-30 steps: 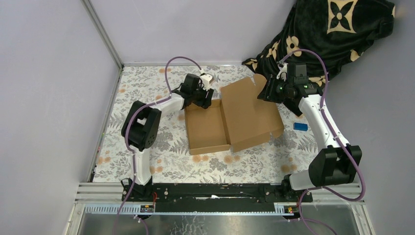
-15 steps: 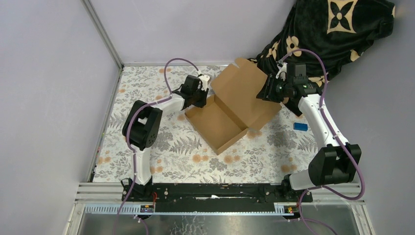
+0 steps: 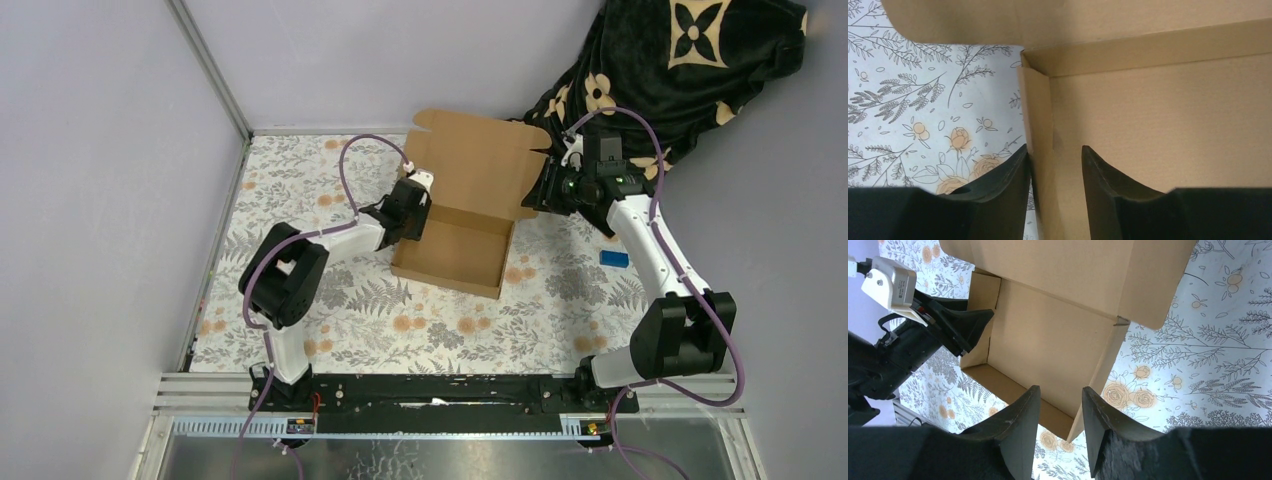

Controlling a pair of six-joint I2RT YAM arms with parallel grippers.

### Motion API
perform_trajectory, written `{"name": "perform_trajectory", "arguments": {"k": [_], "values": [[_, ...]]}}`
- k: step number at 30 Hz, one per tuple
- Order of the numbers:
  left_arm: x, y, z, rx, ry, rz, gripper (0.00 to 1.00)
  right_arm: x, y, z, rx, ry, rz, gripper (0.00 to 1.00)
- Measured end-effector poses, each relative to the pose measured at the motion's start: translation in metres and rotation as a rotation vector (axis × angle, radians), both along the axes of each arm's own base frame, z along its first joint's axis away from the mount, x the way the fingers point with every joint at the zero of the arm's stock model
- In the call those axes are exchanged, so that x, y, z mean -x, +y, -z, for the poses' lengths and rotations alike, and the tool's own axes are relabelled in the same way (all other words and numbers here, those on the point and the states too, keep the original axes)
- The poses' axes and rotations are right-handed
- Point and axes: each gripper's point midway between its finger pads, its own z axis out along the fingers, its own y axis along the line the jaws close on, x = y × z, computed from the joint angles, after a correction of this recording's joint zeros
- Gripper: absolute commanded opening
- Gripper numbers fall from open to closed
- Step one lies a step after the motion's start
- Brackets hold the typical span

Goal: Fold the paper box

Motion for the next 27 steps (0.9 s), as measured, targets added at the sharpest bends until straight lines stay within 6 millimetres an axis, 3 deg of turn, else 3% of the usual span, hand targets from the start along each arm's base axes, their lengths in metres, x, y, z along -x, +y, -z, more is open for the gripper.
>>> {"name": "perform_trajectory", "arguments": {"k": [3, 18, 27], "values": [[0.003, -0.006, -0.003, -0.007, -0.015, -0.014, 0.52, 0.002, 0.0, 0.003, 0.001, 0.009, 0.0, 0.44], [-0.008, 0.011, -0.007, -0.045, -0.063, -0.146, 0.42, 0.003, 0.0, 0.005, 0.001, 0.014, 0.0, 0.43], [-0.011, 0.009, 0.002, -0.039, -0.06, -0.159, 0.38, 0.003, 0.0, 0.007, 0.006, 0.018, 0.001, 0.43]]}}
